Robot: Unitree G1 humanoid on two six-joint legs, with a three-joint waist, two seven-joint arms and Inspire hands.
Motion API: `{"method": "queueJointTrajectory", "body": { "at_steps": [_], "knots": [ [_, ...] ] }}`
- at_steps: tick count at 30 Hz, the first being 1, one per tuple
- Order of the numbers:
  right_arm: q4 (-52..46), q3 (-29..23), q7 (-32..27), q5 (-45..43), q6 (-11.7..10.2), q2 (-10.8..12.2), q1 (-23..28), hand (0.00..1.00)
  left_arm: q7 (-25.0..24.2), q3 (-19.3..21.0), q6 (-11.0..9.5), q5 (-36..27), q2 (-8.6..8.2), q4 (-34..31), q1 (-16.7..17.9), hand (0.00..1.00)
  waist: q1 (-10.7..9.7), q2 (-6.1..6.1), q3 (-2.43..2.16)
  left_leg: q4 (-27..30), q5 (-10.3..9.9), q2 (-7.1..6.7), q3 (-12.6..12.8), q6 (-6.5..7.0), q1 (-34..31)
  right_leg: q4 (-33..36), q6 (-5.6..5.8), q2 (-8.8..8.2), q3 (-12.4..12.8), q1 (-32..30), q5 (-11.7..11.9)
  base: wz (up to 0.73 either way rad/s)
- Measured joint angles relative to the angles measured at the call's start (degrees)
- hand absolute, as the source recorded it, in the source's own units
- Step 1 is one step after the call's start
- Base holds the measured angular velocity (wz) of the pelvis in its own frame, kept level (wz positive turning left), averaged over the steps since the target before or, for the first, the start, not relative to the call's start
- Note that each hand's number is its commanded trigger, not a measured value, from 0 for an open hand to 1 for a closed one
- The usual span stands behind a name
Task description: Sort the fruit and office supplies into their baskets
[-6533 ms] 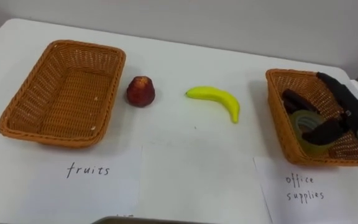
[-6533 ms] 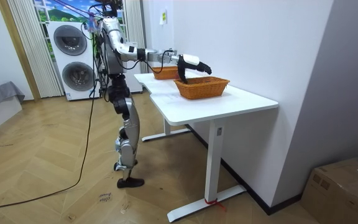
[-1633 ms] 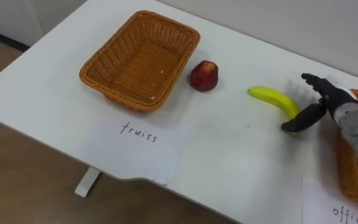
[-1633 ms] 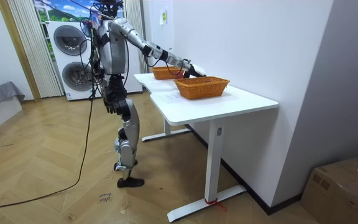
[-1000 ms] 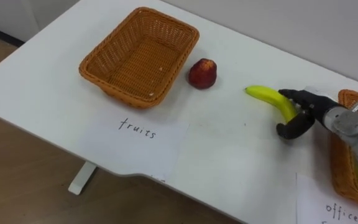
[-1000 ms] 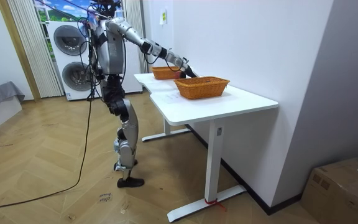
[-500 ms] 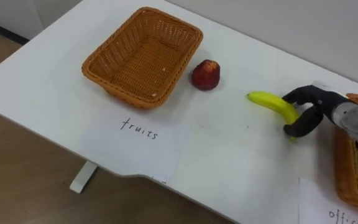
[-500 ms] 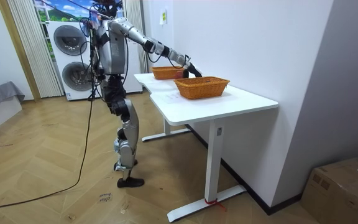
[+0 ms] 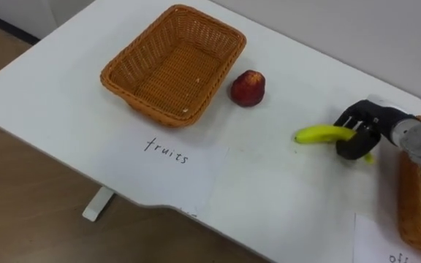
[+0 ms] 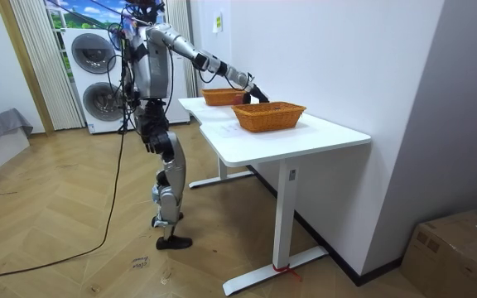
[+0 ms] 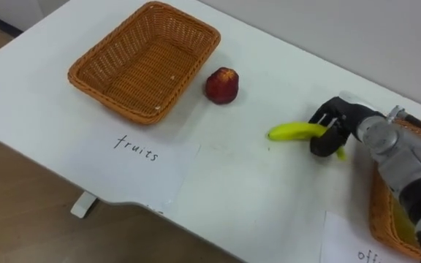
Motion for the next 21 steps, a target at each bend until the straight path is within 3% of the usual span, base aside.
{"method": "queueJointTrajectory", "body": {
  "at_steps": [7, 15, 19, 20, 21],
  "knots": [
    [-2.2, 0.0, 2.6, -0.2, 0.1, 0.0, 1.2, 1.00, -1.1, 0.3, -0.1, 0.1, 0.21, -0.4, 0.2, 0.00, 0.0, -0.21, -0.14, -0.7, 0.0, -0.06, 0.0, 0.00, 1.7, -0.1, 0.04, -0.05, 0.1, 1.6, 0.0, 0.00],
    [-12.4, 0.0, 6.2, -3.4, 0.0, 0.0, 4.1, 1.00, -1.4, 0.8, -0.2, 0.3, 0.53, -0.3, 2.8, 0.00, -0.9, -0.44, -0.32, -2.1, 0.2, -0.22, 0.1, -0.01, 4.8, -1.0, 0.30, -0.06, 0.2, 4.1, -0.2, -0.01],
    [-17.9, -1.4, 6.2, -5.2, 0.0, 0.0, 4.1, 1.00, -1.4, 4.6, -0.2, 2.4, 0.32, -0.4, 4.3, 0.00, -2.0, -0.64, -0.54, -2.5, 0.2, -0.31, 0.0, -0.01, 6.0, -1.6, 0.38, -0.04, 0.1, 5.4, -0.2, 0.03],
    [-19.9, -1.6, 6.2, -5.0, 0.0, 0.0, 4.1, 1.00, -1.2, 5.7, -0.2, 2.4, 0.41, -0.5, 4.6, 0.00, -2.4, -0.75, -0.89, -2.9, 0.2, -0.35, -0.1, 0.00, 6.4, -2.0, 0.43, 0.02, 0.1, 5.8, -0.3, 0.03],
    [-21.0, -1.7, 6.2, -4.9, 0.0, 0.0, 4.1, 1.00, -1.0, 6.0, -0.2, 2.4, 0.44, -0.4, 4.8, 0.00, -2.5, -0.75, -0.88, -3.0, 0.2, -0.33, -0.1, 0.00, 6.7, -2.0, 0.43, 0.05, 0.2, 6.0, -0.3, 0.00]
  ]
}}
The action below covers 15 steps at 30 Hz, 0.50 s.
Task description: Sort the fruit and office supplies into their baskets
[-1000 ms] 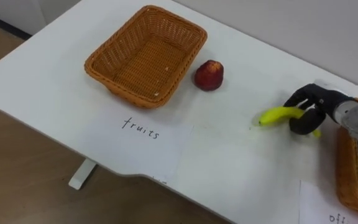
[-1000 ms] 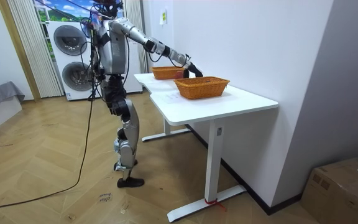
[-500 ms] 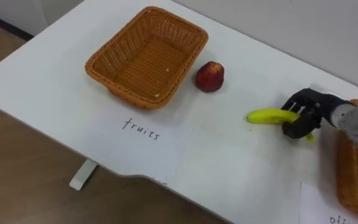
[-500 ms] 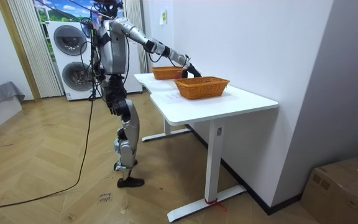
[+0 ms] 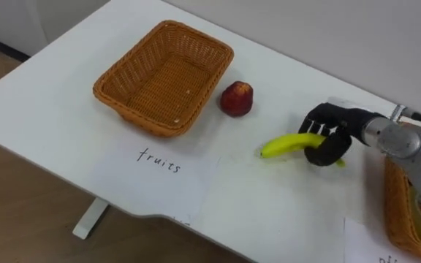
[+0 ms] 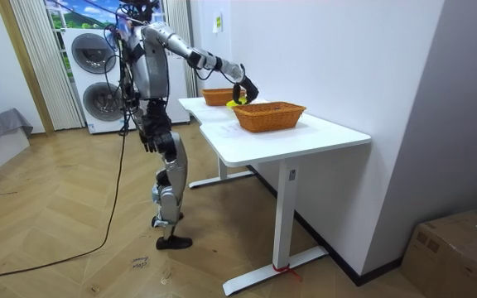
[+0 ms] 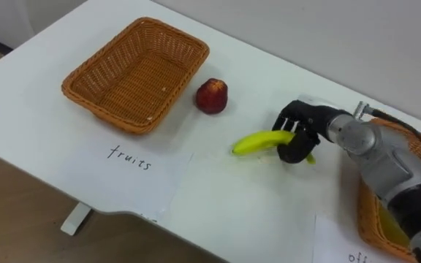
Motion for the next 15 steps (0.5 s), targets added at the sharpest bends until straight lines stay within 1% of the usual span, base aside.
{"method": "queueJointTrajectory", "body": {
  "at_steps": [2, 4, 5, 6, 8, 10, 12, 15],
  "knots": [
    [-2.7, -0.2, 0.0, 1.4, -0.2, 0.0, 0.1, 1.00, 0.1, 0.8, 0.1, -0.1, -0.09, 0.0, 0.3, 0.00, -0.6, 0.38, 0.12, -0.3, 0.0, 0.02, 0.0, 0.00, 1.2, -0.1, 0.11, 0.02, 0.1, 1.1, -0.1, 0.00],
    [-5.6, -2.2, 0.0, 1.8, 0.0, 0.0, 1.2, 1.00, 0.2, 1.1, 0.1, 0.0, -0.41, -0.1, 0.4, 0.00, -0.6, 0.52, -0.18, -0.4, 0.0, 0.00, 0.0, 0.00, 1.3, -0.1, 0.14, -0.01, 0.2, 1.3, -0.1, 0.00],
    [-8.1, -3.6, -0.1, 1.8, -0.1, 0.0, 2.0, 1.00, 0.3, 1.5, 0.1, 0.2, -0.91, -0.1, 0.5, 0.00, -0.7, 0.68, -0.26, -0.4, 0.0, -0.02, 0.1, 0.00, 1.5, 0.0, 0.14, -0.03, 0.2, 1.4, -0.1, 0.00],
    [-8.9, -4.2, -0.2, 1.8, -0.2, 0.0, 2.4, 1.00, 0.3, 1.9, 0.1, 0.3, -1.26, -0.2, 0.5, 0.00, -0.7, 0.80, -0.25, -0.4, 0.0, -0.02, 0.1, 0.00, 1.8, 0.0, 0.14, -0.03, 0.2, 1.6, -0.1, 0.00],
    [-11.5, -5.8, -0.5, 1.6, -0.2, 0.0, 3.7, 1.00, 0.3, 3.1, 0.3, 1.0, -2.39, -0.2, 1.3, 0.00, -1.0, 1.48, -0.24, -1.4, 0.0, -0.06, 0.2, 0.03, 3.4, 0.0, 0.36, -0.02, 0.7, 3.3, -0.2, 0.00],
    [-13.2, -6.9, -0.7, 0.7, -0.2, 0.0, 3.9, 1.00, 0.3, 3.2, 0.4, 1.5, -2.58, -0.1, 2.0, 0.00, -1.5, 1.85, -0.35, -1.8, -0.1, -0.14, 0.3, 0.04, 4.5, -0.1, 0.51, -0.04, 1.3, 4.0, -0.5, -0.03],
    [-14.6, -8.9, -1.1, 0.1, -0.2, 0.0, 3.9, 1.00, 0.3, 3.4, 0.4, 1.6, -2.69, -0.1, 2.5, 0.00, -1.6, 1.97, -0.38, -1.9, 0.0, -0.20, 0.5, 0.01, 4.9, -0.1, 0.39, -0.15, 1.9, 4.3, -0.8, -0.07],
    [-15.1, -10.8, -2.3, 0.1, -0.1, 0.0, 3.9, 1.00, 0.3, 5.0, 0.5, 1.7, -3.17, -0.1, 3.1, 0.00, -1.6, 2.09, -0.40, -2.3, 0.0, -0.20, 0.8, 0.01, 6.0, -0.1, 0.43, -0.23, 2.3, 5.0, -1.0, -0.04]
  ]
}}
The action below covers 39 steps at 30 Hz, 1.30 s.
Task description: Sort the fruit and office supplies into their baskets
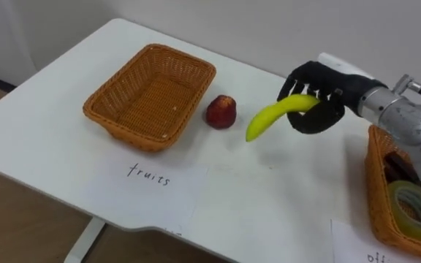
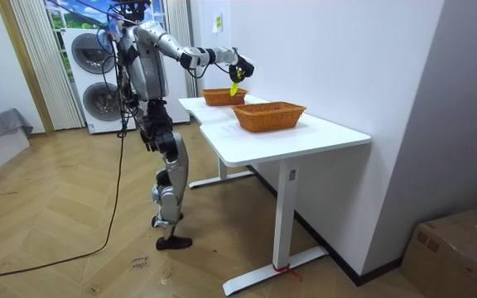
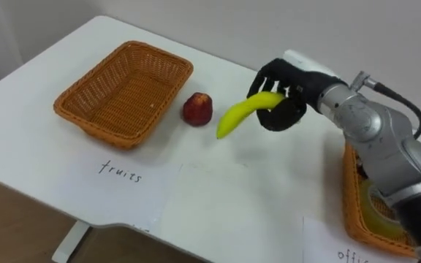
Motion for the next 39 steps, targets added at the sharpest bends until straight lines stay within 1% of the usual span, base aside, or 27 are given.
{"method": "queueJointTrajectory", "body": {
  "at_steps": [7, 10, 14, 18, 23, 25, 27, 29, 33, 36, 39],
  "knots": [
    [-2.7, -0.3, -0.6, -0.1, 0.0, 0.0, 0.0, 1.00, -0.2, 0.4, 0.2, 1.2, -0.45, 0.0, 0.4, 0.00, 0.1, -0.16, -0.11, 0.0, 0.0, -0.19, 0.0, 0.08, 0.4, 0.1, 0.17, 0.01, 0.0, 0.4, -0.1, 0.01],
    [-2.8, -0.3, -0.7, -0.1, 0.0, 0.0, -0.3, 1.00, -0.4, 0.4, 0.2, 1.8, -0.53, 0.0, 0.7, 0.00, 0.1, -0.39, -0.27, 0.0, 0.1, -0.33, -0.4, 0.09, 0.5, 0.0, 0.32, -0.07, -0.3, 0.7, -0.2, 0.08],
    [-4.3, -0.3, -0.9, -0.8, 0.2, 0.0, -0.5, 1.00, -0.7, 0.4, 0.3, 2.5, -0.84, -0.3, 1.4, 0.00, 0.4, -0.45, -0.28, 0.0, 0.0, -0.58, -0.8, 0.15, 0.6, -0.7, 0.48, -0.16, -0.8, 1.3, -0.3, 0.08],
    [-6.1, -0.2, -1.6, -0.8, 0.2, 0.1, -0.6, 1.00, -0.8, 0.4, 0.9, 2.5, -0.95, -1.1, 2.3, 0.00, 0.6, -0.45, -0.20, 0.0, 0.0, -0.65, -1.2, 0.16, 0.5, -0.7, 0.58, -0.18, -0.9, 1.4, -0.4, 0.06],
    [-9.1, 0.0, -1.7, -0.8, 0.3, 0.3, -0.6, 1.00, -0.6, 0.4, 1.2, 2.5, -1.19, -1.3, 3.3, 0.00, 0.8, -0.34, 0.09, -0.1, 0.0, -0.96, -2.3, 0.17, 0.4, -0.8, 0.72, -0.27, -1.0, 1.8, -0.8, 0.11],
    [-9.5, 0.0, -1.7, -0.4, 0.3, 0.3, -0.6, 1.00, -0.6, 0.3, 1.3, 2.5, -1.31, -1.4, 3.8, 0.00, 1.2, -0.41, 0.12, -0.2, 0.0, -1.03, -2.5, 0.21, 0.4, -0.8, 0.78, -0.32, -1.2, 1.9, -1.0, 0.09],
    [-9.5, 0.0, -1.7, -0.1, 0.8, 0.3, -0.6, 1.00, -0.7, 0.3, 1.6, 2.5, -1.54, -1.4, 4.0, 0.00, 1.6, -0.45, 0.15, -0.1, 0.0, -1.17, -2.8, 0.22, 0.4, -0.8, 0.84, -0.42, -1.5, 2.1, -1.1, 0.11],
    [-9.2, 0.1, -1.8, 0.1, 1.4, 0.5, -0.6, 1.00, -0.7, 0.4, 2.3, 2.5, -2.09, -2.2, 4.7, 0.00, 2.7, -0.46, 0.14, 0.0, 0.1, -1.38, -2.8, 0.32, 0.5, -0.8, 0.95, -0.64, -2.1, 2.4, -1.2, 0.10],
    [-8.5, 0.5, -3.1, 1.7, 2.3, 0.7, -0.6, 1.00, -0.7, 0.4, 2.6, 2.5, -2.83, -2.7, 5.3, 0.00, 4.5, -0.36, 0.24, 0.0, 0.1, -1.86, -3.5, 0.42, 1.0, -0.8, 1.36, -1.02, -2.8, 3.3, -1.4, 0.14],
    [-8.1, 0.5, -3.5, 2.0, 2.4, 2.0, -0.6, 1.00, -0.8, 0.5, 2.9, 2.5, -3.49, -5.6, 7.6, 0.00, 5.6, -0.35, 0.31, 0.0, 0.1, -2.05, -4.4, 0.49, 1.5, -0.8, 1.54, -1.13, -3.5, 4.1, -1.5, 0.16],
    [-7.7, 0.5, -4.1, 1.6, 2.8, 3.5, -0.6, 1.00, -1.4, 0.5, 3.2, 2.9, -4.05, -6.3, 8.6, 0.00, 6.3, -0.10, 0.48, 0.2, 0.1, -2.17, -5.3, 0.50, 1.2, -0.8, 1.54, -1.14, -4.1, 4.3, -1.5, 0.12]
  ]
}}
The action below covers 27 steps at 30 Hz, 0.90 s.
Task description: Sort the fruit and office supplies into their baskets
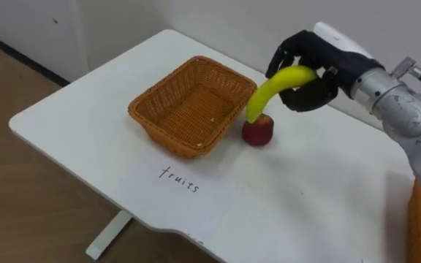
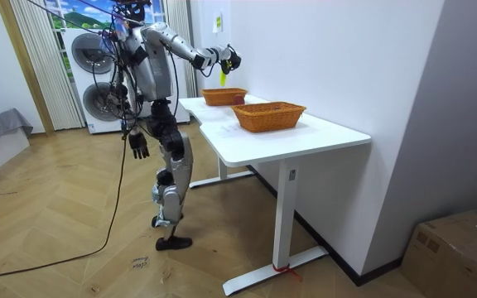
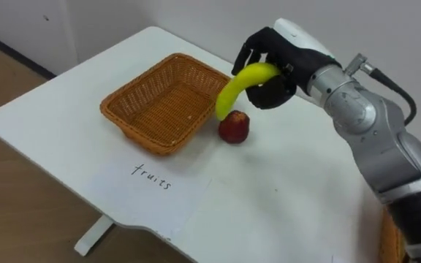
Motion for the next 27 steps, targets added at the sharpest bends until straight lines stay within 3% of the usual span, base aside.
{"method": "queueJointTrajectory", "body": {
  "at_steps": [3, 5, 12, 18, 27],
  "knots": [
    [0.5, 0.0, 0.0, -1.5, 0.0, 2.0, 0.0, 1.00, -0.8, -0.1, 1.2, 0.6, -1.25, -0.9, 0.7, 0.00, 0.3, 0.88, 0.53, 0.3, -0.1, -0.29, -0.6, 0.11, -0.5, -0.1, 0.02, -0.14, 0.0, -0.2, -0.1, 0.14],
    [0.5, 0.0, 0.0, -1.8, 0.4, 2.9, 0.0, 1.00, -1.7, -0.2, 1.8, 0.8, -1.40, -2.1, 1.6, 0.00, 0.3, 1.51, 0.63, 0.9, -0.1, -0.68, -1.3, 0.16, -1.1, 0.0, 0.08, -0.55, 0.0, -0.3, -0.3, 0.16],
    [1.7, 0.0, -2.2, -1.5, 0.7, 5.0, 0.0, 1.00, -2.7, -0.2, 3.0, 0.9, -1.70, -4.6, 2.8, 0.00, 0.7, 2.45, -0.07, 1.2, 0.2, -1.35, -2.2, 0.62, -1.1, 0.4, 0.39, -0.85, -1.2, -0.1, -0.5, 0.09],
    [8.4, 0.0, -3.7, -0.7, 1.4, 6.1, 0.0, 1.00, -2.5, -0.3, 4.1, 2.2, -1.66, -7.2, 3.3, 0.00, 1.9, 2.49, -0.08, 1.3, 0.2, -1.58, -2.6, 0.70, -1.0, 1.1, 0.72, -1.20, -1.8, 0.6, -0.7, 0.06],
    [12.7, 0.0, -6.9, 1.0, 2.1, 6.4, 0.0, 1.00, -2.5, -0.3, 5.4, 3.3, -1.22, -7.8, 7.8, 0.00, 2.8, 2.25, -0.28, 1.2, 0.1, -1.73, -2.6, 0.79, -1.0, 1.1, 0.75, -1.28, -1.7, 0.8, -0.8, 0.00]
  ]
}}
